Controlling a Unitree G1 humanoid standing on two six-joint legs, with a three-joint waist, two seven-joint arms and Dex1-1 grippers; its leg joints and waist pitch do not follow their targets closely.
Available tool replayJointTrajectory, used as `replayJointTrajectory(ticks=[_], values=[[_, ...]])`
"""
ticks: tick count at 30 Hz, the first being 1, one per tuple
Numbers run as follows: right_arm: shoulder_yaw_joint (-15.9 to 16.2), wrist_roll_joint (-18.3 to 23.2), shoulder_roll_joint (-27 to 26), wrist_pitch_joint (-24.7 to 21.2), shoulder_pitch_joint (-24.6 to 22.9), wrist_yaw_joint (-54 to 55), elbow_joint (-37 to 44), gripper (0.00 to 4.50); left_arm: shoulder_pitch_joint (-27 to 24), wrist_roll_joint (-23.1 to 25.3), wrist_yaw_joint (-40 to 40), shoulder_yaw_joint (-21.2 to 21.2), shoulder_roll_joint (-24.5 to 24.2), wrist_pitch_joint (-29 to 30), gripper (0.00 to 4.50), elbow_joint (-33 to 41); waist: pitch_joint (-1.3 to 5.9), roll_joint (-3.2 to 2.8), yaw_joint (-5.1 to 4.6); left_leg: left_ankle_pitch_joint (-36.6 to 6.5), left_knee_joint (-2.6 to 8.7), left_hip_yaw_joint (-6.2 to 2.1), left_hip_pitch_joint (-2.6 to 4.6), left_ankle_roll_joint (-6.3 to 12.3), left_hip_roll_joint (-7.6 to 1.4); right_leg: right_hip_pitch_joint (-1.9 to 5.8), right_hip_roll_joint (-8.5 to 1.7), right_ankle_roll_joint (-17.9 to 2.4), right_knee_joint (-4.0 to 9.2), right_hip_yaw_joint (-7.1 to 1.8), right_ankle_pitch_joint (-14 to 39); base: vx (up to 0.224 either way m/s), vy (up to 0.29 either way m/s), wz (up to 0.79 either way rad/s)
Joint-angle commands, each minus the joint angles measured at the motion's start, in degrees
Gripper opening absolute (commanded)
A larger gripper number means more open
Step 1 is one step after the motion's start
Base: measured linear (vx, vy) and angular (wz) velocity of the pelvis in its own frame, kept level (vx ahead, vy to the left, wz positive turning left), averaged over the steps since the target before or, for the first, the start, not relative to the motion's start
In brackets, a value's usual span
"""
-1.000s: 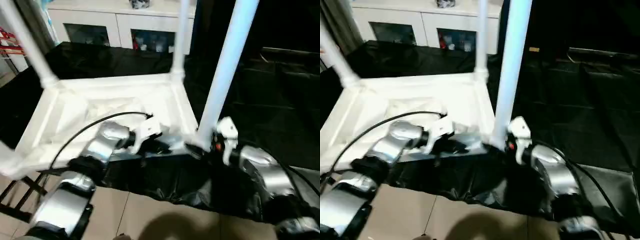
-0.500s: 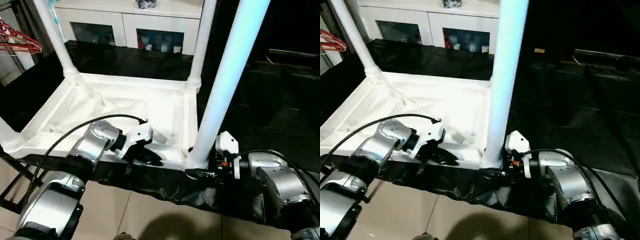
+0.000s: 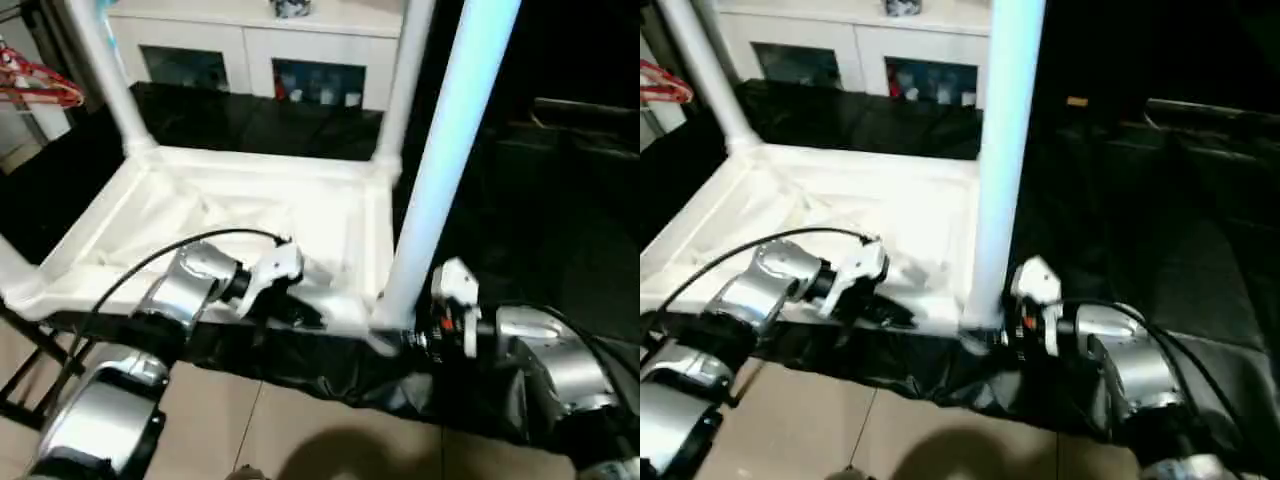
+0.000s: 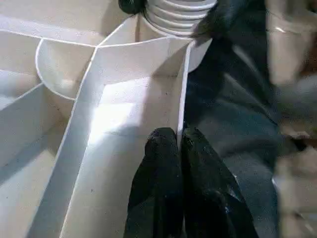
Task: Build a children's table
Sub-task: Rotate leg to tighten
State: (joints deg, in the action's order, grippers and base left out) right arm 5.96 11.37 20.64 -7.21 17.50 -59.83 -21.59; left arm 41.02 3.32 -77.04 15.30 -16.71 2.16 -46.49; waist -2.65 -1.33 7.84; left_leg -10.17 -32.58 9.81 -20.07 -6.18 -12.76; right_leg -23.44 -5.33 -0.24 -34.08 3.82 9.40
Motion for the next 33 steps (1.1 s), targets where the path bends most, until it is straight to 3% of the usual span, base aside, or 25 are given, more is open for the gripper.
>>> replayJointTrajectory(ticks=[1,3,8,9,15,16,23,28,33], values=[[1.68,-0.77,-4.15,-0.26,1.05,5.85,-2.47,2.82,1.47,-1.50,7.41,-2.21,3.96,1.81,0.00,-0.38,3.45,0.69,0.02,-13.17,3.72,0.46,-0.33,1.64,0.20,3.37,-2.50,-10.94,4.18,-1.63,17.77,0.000,0.000,0.00],[0.40,-2.74,-7.23,0.35,2.72,14.13,-6.23,2.81,1.57,-0.51,12.40,-2.28,6.19,2.84,0.00,-1.25,3.40,0.75,-0.42,-13.29,3.76,0.42,-0.25,1.34,0.37,3.24,-2.49,-9.80,4.56,-1.63,20.04,0.000,0.000,0.00],[-1.71,-4.71,-11.77,-0.22,5.28,25.73,-11.02,2.81,2.12,0.81,20.53,-2.55,9.52,4.00,0.00,-2.90,3.45,0.57,-1.38,-13.43,3.77,0.39,-0.16,1.38,0.46,3.07,-2.27,-9.73,4.63,-1.64,19.38,0.000,0.000,0.00],[-2.32,-6.76,-13.61,-0.49,6.92,32.21,-13.93,2.81,2.51,1.21,23.75,-2.72,11.04,4.61,0.00,-3.47,3.45,0.50,-1.38,-13.36,3.78,0.36,-0.14,1.30,0.45,3.02,-2.31,-9.76,4.59,-1.66,19.38,0.000,0.000,0.00],[-3.03,-8.01,-16.33,2.27,9.37,37.05,-17.85,2.81,2.79,2.05,26.45,-2.15,13.47,3.32,0.00,-3.07,3.54,0.42,-1.47,-14.00,3.88,0.32,-0.28,1.64,0.49,3.09,-2.29,-9.25,4.71,-1.71,18.29,0.000,0.000,0.00],[-3.52,-7.64,-16.57,2.30,9.66,37.36,-18.17,3.35,2.78,2.00,25.99,-1.94,13.54,3.06,0.00,-2.92,3.62,0.45,-1.45,-13.73,3.85,0.30,-0.30,1.83,0.49,3.18,-2.26,-9.55,4.52,-1.72,16.99,0.000,0.000,0.00],[-3.31,-6.70,-13.36,3.40,9.39,30.54,-16.65,3.92,1.49,1.48,18.81,-0.27,10.83,0.53,0.00,-0.54,3.67,0.32,-1.45,-13.71,3.82,0.31,-0.38,2.60,0.43,3.34,-2.23,-10.49,4.30,-1.71,14.73,0.000,0.000,0.00],[-2.12,-5.95,-9.93,4.23,8.37,22.70,-14.95,3.92,0.70,1.34,13.42,0.65,8.36,-0.91,0.00,0.48,3.93,0.09,-1.21,-11.03,3.39,0.45,-0.45,4.05,0.23,3.63,-2.13,-13.63,3.36,-1.73,6.08,0.000,0.000,0.00],[0.00,-2.99,-5.34,4.46,5.35,9.75,-9.07,3.92,0.39,1.26,7.36,1.73,5.39,-2.32,0.00,1.12,3.65,0.20,-0.74,-13.28,3.45,0.62,-0.40,4.74,0.06,3.72,-2.20,-13.42,3.77,-1.63,10.04,0.000,0.000,0.00]])
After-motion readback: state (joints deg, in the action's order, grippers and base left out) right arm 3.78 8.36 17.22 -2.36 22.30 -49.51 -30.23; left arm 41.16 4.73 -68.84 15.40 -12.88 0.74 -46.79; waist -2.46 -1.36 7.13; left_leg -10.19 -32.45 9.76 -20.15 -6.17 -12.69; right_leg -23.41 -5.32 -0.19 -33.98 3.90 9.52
